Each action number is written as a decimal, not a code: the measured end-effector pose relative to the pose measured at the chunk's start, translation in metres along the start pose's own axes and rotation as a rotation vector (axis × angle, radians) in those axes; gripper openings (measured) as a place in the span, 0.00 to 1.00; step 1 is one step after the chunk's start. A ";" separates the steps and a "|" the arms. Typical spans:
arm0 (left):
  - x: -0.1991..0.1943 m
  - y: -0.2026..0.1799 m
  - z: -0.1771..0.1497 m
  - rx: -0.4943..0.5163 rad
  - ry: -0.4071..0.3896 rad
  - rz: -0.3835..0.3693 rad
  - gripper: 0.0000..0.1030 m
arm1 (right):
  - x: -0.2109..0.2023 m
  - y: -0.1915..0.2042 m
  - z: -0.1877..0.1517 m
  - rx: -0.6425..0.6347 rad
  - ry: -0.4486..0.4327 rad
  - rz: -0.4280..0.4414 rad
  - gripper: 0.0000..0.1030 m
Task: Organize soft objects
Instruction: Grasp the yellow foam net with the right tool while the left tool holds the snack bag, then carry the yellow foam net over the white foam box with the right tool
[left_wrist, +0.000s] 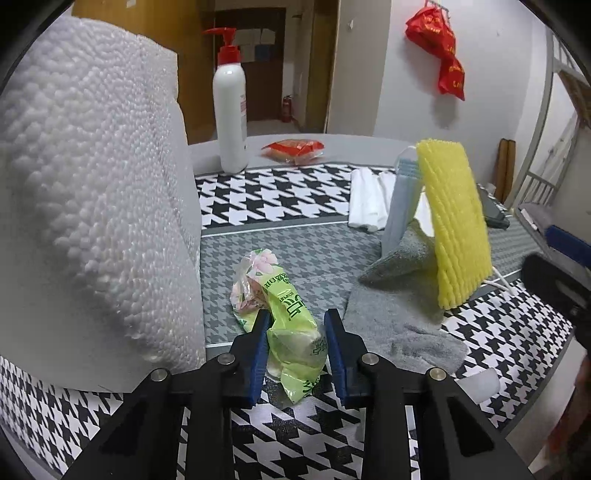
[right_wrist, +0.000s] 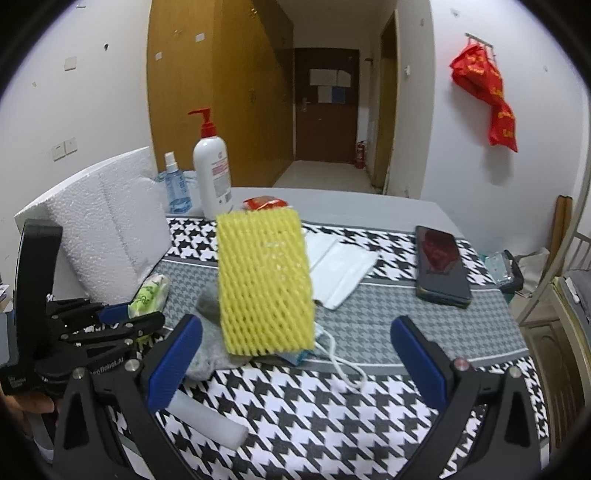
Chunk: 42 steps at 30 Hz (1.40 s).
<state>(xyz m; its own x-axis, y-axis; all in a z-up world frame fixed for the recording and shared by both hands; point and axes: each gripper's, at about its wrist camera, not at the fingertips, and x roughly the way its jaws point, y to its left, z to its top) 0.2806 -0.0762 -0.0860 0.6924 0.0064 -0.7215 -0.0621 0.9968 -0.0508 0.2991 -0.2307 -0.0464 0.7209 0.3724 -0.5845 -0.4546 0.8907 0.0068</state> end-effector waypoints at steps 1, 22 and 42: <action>-0.003 0.000 -0.001 0.003 -0.008 -0.007 0.30 | 0.003 0.003 0.002 -0.008 0.005 0.006 1.00; -0.017 0.004 -0.006 0.021 -0.044 -0.076 0.30 | 0.047 0.012 0.009 -0.040 0.115 0.061 0.82; -0.045 0.002 0.000 0.055 -0.126 -0.101 0.30 | 0.010 0.007 0.006 0.018 0.047 0.102 0.15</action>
<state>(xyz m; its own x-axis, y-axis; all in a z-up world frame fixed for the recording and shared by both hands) 0.2495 -0.0741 -0.0536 0.7778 -0.0875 -0.6223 0.0494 0.9957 -0.0782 0.3063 -0.2196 -0.0475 0.6460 0.4487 -0.6175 -0.5143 0.8537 0.0823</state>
